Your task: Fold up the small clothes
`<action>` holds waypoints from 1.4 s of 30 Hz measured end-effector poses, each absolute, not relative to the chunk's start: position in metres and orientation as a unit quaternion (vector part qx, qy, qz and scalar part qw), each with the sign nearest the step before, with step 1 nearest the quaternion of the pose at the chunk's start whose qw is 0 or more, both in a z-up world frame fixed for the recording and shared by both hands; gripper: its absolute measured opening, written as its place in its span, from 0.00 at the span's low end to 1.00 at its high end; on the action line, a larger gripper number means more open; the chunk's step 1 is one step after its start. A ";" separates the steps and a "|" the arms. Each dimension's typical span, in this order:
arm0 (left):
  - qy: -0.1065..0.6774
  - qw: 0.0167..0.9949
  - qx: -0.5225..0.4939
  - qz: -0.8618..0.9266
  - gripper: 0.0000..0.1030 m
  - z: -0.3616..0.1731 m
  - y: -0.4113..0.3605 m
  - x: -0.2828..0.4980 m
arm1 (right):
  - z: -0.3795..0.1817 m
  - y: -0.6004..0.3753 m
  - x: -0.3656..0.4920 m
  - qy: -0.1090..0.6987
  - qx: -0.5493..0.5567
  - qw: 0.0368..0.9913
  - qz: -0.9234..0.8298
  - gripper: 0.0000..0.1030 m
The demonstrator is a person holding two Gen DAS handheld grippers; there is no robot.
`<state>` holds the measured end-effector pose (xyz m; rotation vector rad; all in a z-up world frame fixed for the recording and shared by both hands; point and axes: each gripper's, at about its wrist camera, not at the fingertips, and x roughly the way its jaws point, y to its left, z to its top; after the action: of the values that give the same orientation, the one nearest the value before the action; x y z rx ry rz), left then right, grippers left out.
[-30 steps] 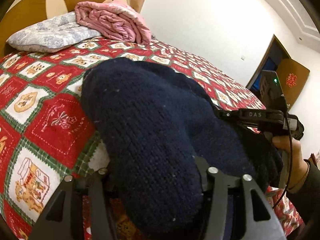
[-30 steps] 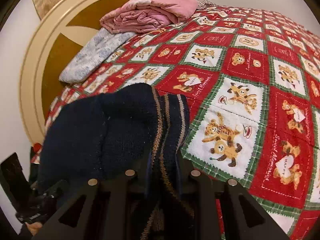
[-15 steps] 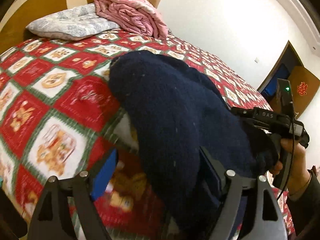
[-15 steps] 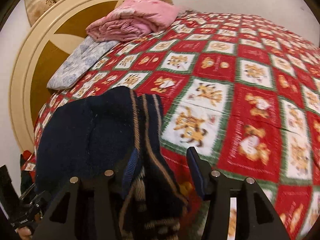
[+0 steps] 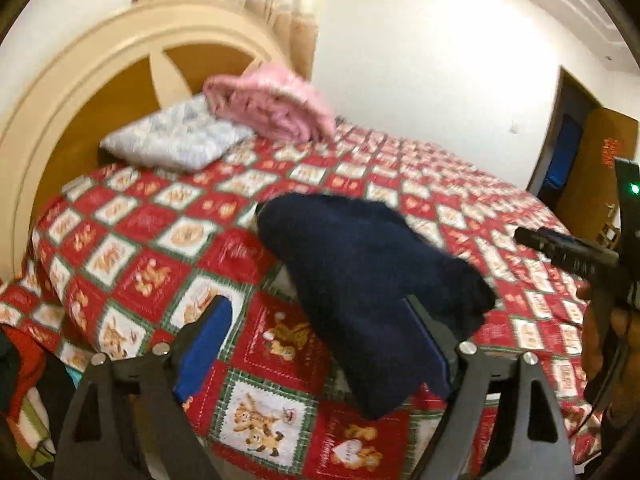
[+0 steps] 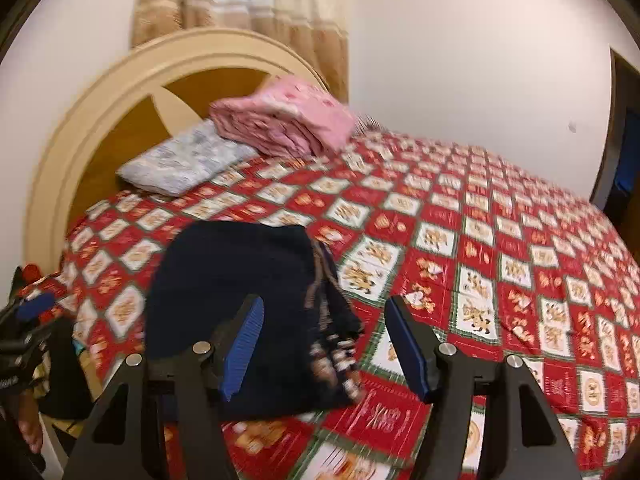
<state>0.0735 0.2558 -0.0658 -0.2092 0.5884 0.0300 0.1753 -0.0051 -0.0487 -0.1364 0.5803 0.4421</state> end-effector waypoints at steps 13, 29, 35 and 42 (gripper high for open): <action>0.211 0.975 -0.073 0.000 0.97 -0.007 0.241 0.032 | 0.002 -0.014 0.085 0.213 -0.073 0.946 0.231 0.71; 0.206 0.976 -0.066 0.008 0.98 -0.001 0.235 0.022 | -0.002 -0.007 0.071 0.207 -0.078 0.944 0.246 0.71; 0.207 0.976 -0.068 0.009 0.98 0.000 0.236 0.021 | -0.002 -0.007 0.070 0.207 -0.078 0.943 0.250 0.71; 0.208 0.976 -0.067 0.009 0.98 -0.001 0.237 0.021 | -0.001 -0.009 0.069 0.205 -0.075 0.943 0.250 0.71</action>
<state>0.0207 0.2366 -0.0005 -0.1354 0.4201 0.0181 0.0693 -0.0091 -0.0015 -0.1523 0.4179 0.5094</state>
